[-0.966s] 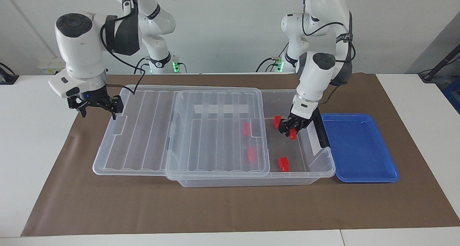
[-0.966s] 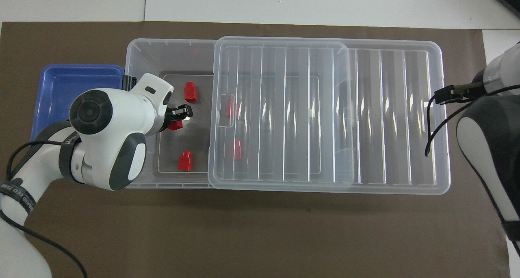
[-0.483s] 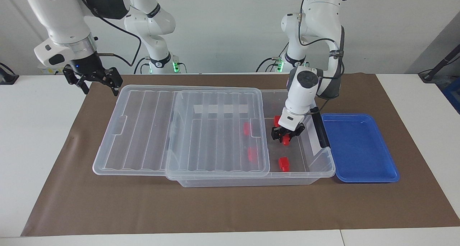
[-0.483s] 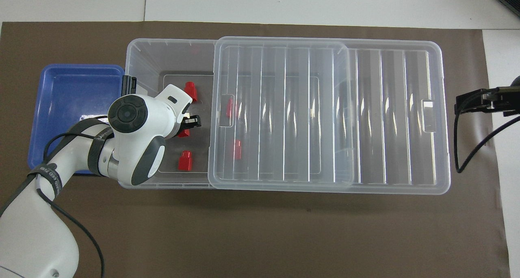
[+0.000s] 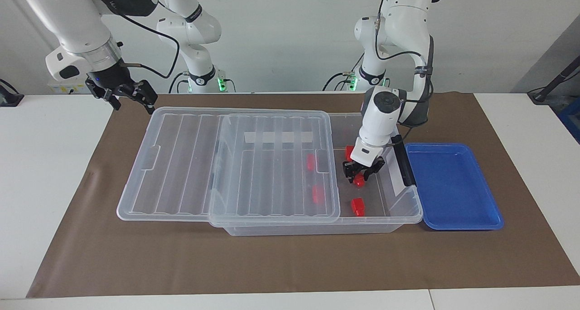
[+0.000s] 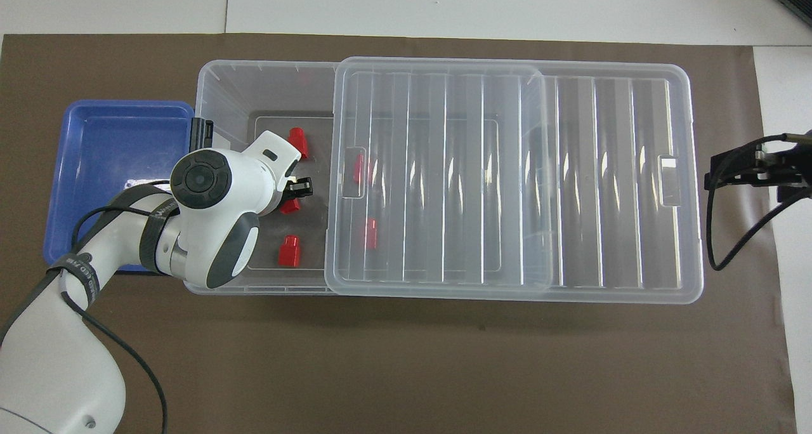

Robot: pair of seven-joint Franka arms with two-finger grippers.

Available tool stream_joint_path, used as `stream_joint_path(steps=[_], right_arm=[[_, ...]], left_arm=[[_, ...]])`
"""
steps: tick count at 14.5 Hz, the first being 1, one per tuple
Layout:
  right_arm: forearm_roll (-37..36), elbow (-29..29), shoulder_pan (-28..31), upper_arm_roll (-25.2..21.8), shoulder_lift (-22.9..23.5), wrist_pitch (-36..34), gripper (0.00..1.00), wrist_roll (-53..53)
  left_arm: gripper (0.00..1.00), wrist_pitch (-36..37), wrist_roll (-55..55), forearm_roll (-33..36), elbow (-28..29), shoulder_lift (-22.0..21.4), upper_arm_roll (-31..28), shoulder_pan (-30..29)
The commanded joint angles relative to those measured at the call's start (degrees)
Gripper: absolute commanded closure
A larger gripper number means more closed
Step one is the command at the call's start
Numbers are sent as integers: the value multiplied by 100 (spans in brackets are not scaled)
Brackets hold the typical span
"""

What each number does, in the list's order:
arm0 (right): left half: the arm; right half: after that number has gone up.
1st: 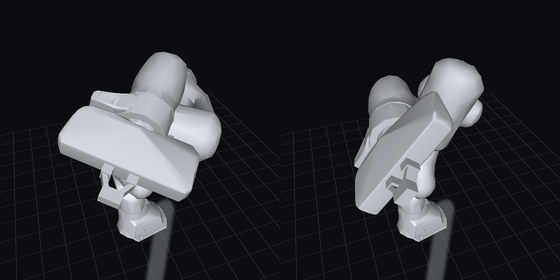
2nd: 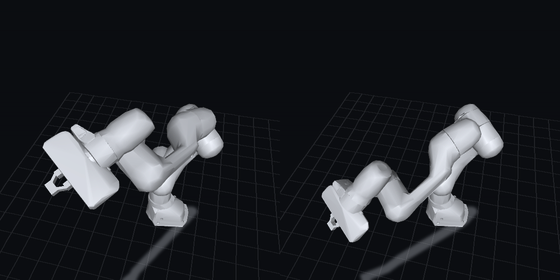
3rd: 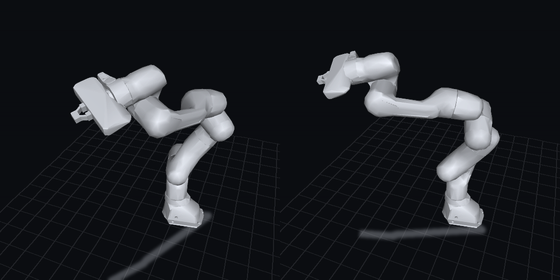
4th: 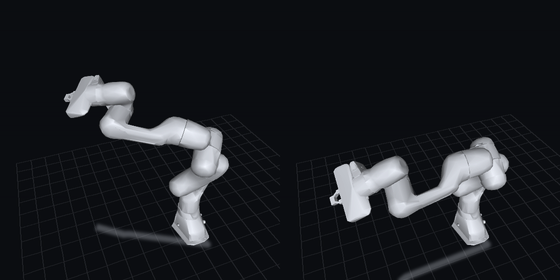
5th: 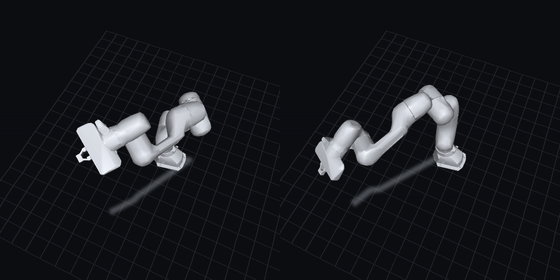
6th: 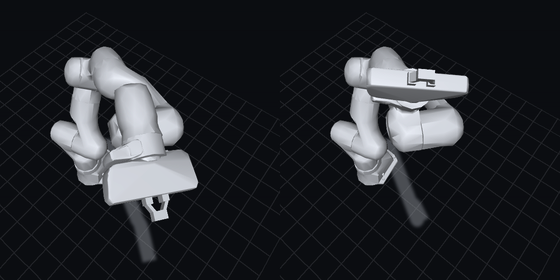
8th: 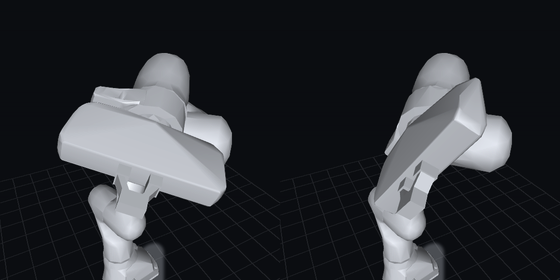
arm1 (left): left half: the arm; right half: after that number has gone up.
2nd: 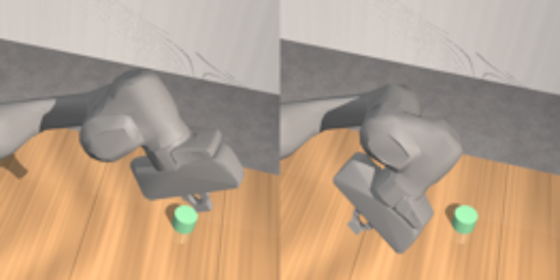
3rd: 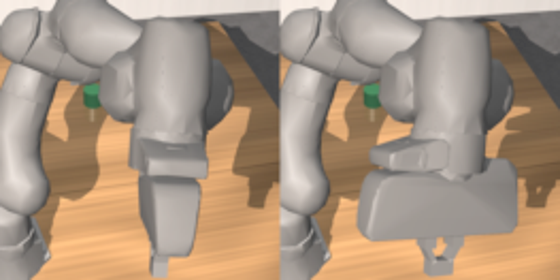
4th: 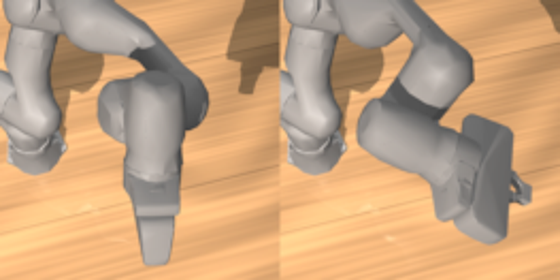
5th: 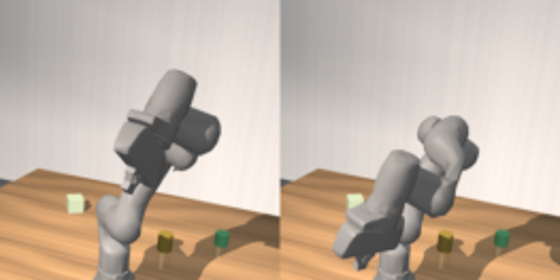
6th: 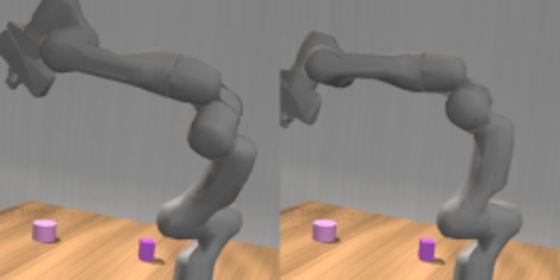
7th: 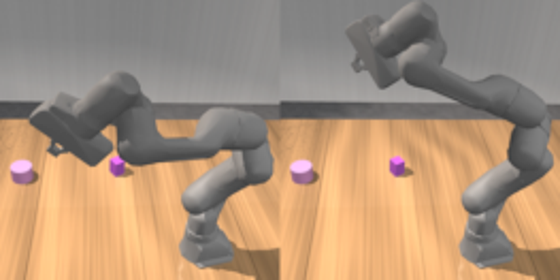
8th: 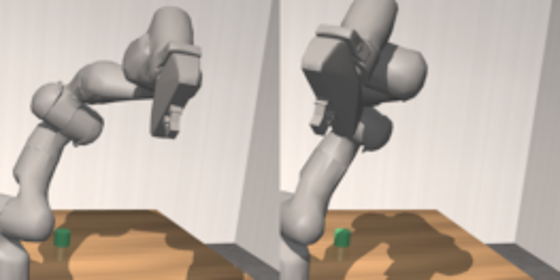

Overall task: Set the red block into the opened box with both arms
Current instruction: 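Lower the red block into the box and open the left gripper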

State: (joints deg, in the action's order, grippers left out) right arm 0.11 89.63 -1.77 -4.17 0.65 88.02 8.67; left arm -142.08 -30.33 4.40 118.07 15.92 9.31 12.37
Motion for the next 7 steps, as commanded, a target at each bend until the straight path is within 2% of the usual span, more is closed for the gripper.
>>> stream_joint_path(steps=[1,4,5,7], right_arm=[[139,54,107,31,-48,-30,0,-5],[-412,37,-16,100,-48,49,0,-251],[-441,28,-34,110,-48,40,0,-260],[-424,54,-25,119,-48,40,0,-278]], left_arm=[[25,-145,-78,105,23,16,-69,55],[18,-136,-140,105,-12,25,-69,72],[11,-101,-253,105,-56,25,-69,81],[8,-75,-674,105,-152,-10,-61,90]])
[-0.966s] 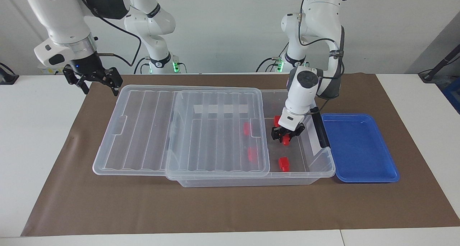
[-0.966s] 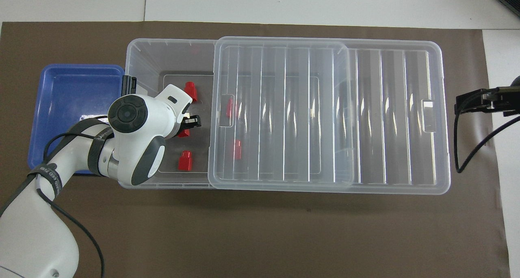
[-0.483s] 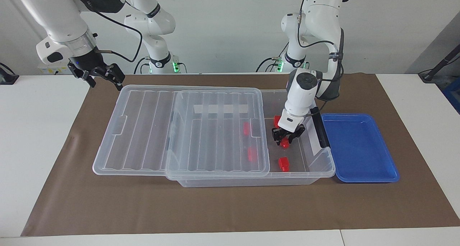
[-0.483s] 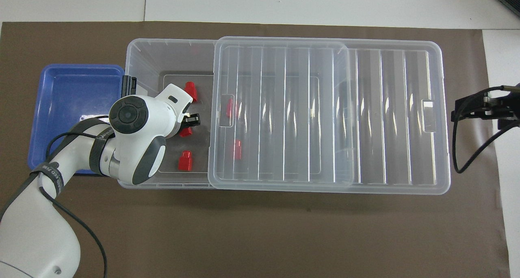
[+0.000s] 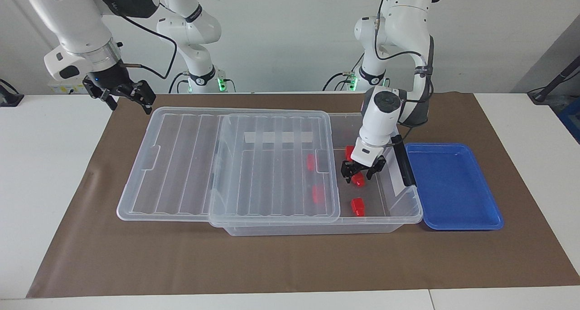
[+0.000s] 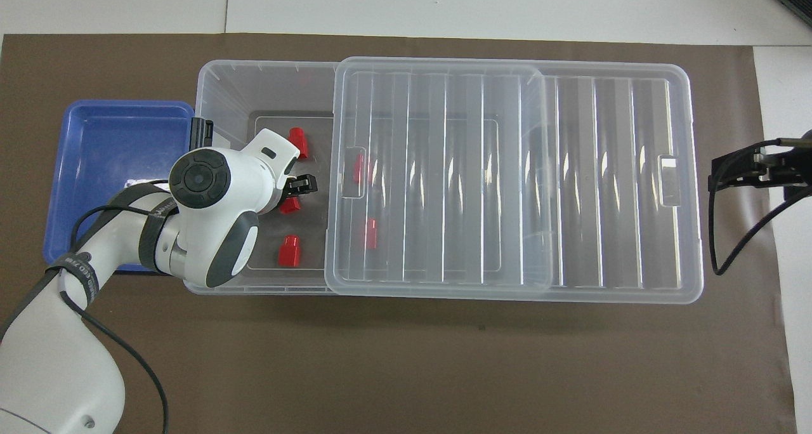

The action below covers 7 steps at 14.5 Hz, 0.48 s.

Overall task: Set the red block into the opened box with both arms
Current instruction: 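Lower the red block into the box and open the left gripper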

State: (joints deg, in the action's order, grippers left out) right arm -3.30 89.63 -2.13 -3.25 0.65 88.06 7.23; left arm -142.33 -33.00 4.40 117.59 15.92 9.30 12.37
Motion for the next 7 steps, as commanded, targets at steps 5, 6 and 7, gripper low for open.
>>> stream_joint_path(steps=[5,6,7], right_arm=[[40,63,11,35,-56,26,0,-370],[40,63,2,35,-56,35,0,-571],[40,63,11,26,-56,35,0,-599]], left_arm=[[0,1090,-654,105,-700,-387,-51,90],[0,1485,-655,105,-954,-396,-43,90],[0,1820,-655,105,-1166,-405,-34,90]])
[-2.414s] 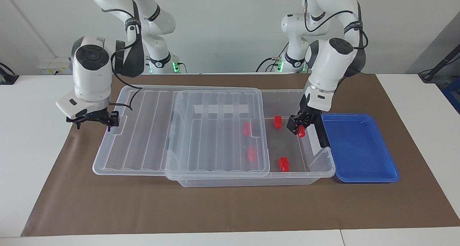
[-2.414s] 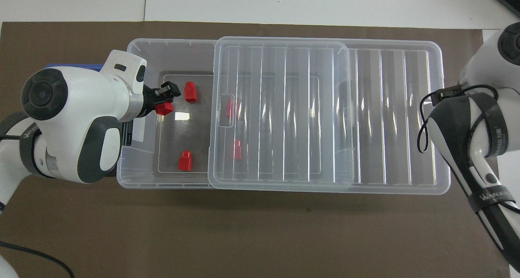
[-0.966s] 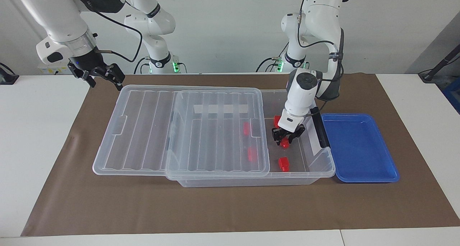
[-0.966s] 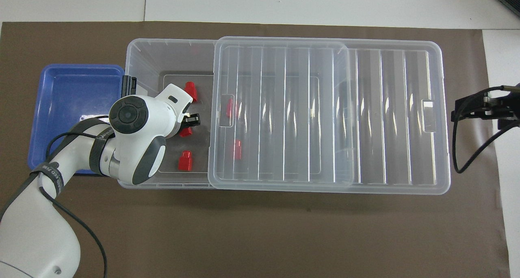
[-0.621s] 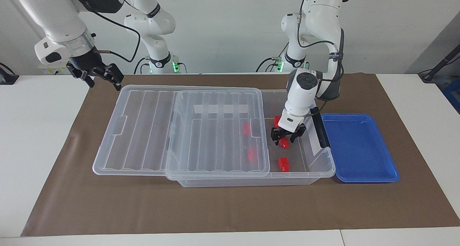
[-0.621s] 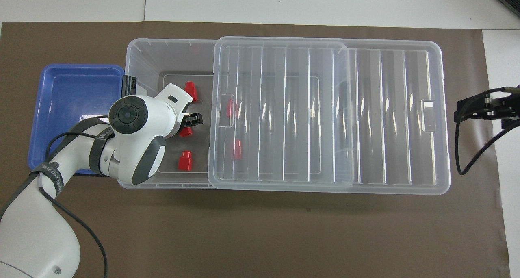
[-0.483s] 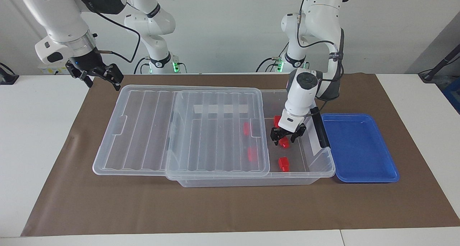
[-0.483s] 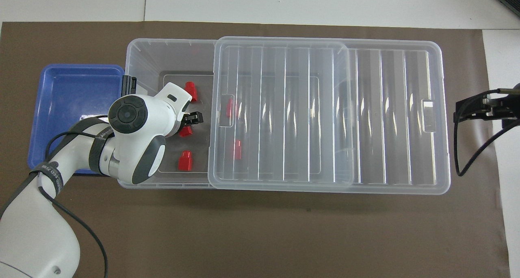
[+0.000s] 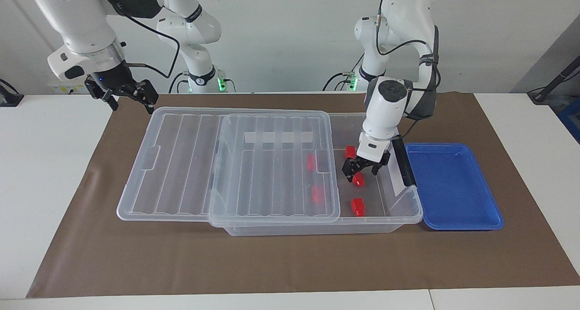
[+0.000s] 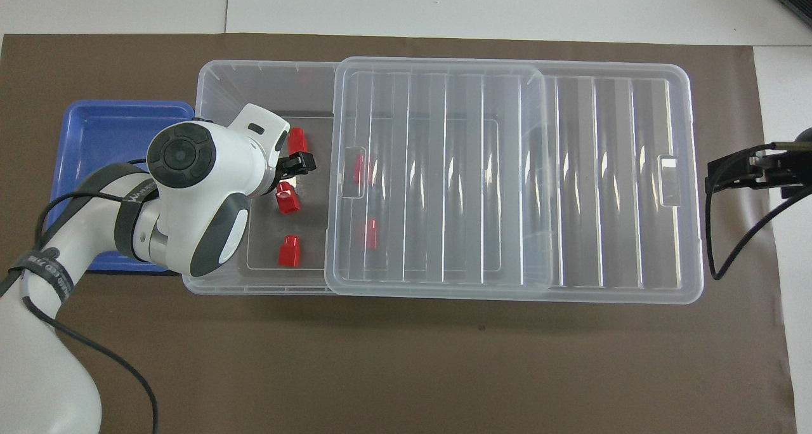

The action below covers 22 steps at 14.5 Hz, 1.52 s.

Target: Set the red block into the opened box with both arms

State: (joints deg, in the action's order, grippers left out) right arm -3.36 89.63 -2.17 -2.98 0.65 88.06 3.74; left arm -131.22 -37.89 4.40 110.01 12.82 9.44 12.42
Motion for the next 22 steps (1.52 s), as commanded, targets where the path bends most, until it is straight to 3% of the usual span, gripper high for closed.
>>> stream_joint_path(steps=[1,7,11,12,13,15,16,19,22], right_arm=[[64,72,15,-1,-56,35,0,-251],[301,116,59,-1,-65,123,0,-233],[301,116,68,-1,-65,132,0,-242],[301,116,76,-1,-65,141,6,-268],[301,116,85,-1,-65,150,24,-312],[301,168,173,-10,-56,290,82,-469],[301,203,243,-10,-56,308,100,-627],[301,414,488,-36,-65,649,100,-882],[301,809,980,-45,-39,1246,100,-2084]], left_arm=[[0,973,-166,105,-593,-130,-47,85],[0,1765,-175,105,-1130,-446,-117,-20],[0,1775,-184,96,-1280,-578,-196,-108],[0,1827,-106,96,-1272,-726,-249,-186],[0,1897,-79,96,-1245,-876,-267,-344],[0,2160,192,70,-1263,-1105,-284,-608],[0,2301,629,43,-1254,-1210,-284,-800],[0,2688,1887,34,-1254,-1387,-284,-1197],[0,2987,2127,34,-1236,-1527,-293,-1381]])
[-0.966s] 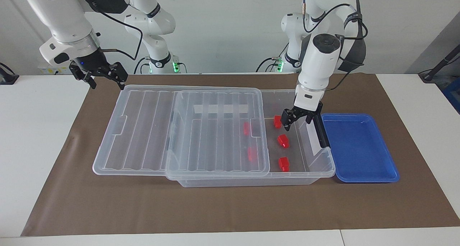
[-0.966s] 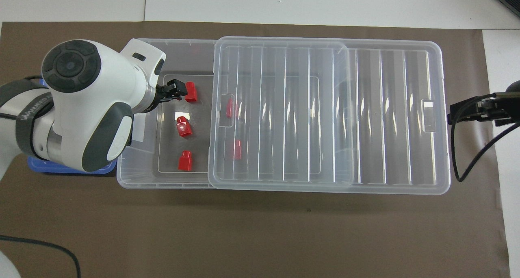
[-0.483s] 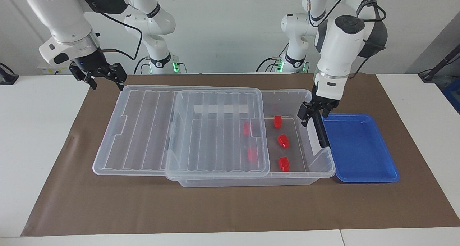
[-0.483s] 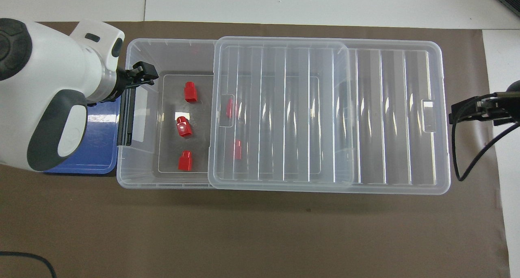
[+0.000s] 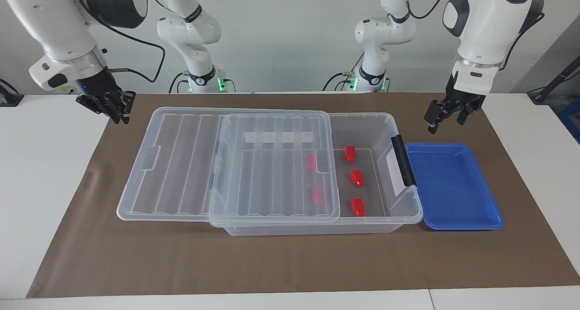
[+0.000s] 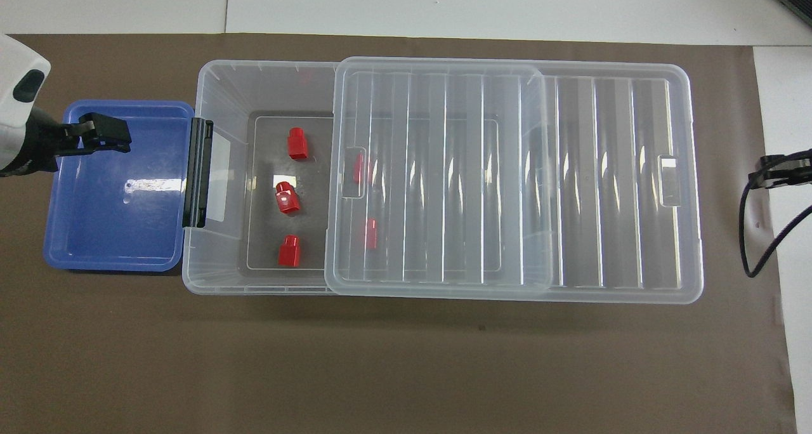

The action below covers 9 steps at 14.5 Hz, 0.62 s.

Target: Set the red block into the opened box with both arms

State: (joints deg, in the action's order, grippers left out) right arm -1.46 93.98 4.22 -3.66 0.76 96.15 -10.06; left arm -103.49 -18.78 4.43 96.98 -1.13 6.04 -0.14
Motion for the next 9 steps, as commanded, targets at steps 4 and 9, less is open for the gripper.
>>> stream_joint_path(steps=[4,9], right_arm=[[233,516,640,32,319,1046,100,-1331],[559,534,642,41,837,1555,100,-1596]], left_arm=[[0,496,2136,31,49,-230,47,-678],[0,699,2766,-30,49,-300,47,-996]])
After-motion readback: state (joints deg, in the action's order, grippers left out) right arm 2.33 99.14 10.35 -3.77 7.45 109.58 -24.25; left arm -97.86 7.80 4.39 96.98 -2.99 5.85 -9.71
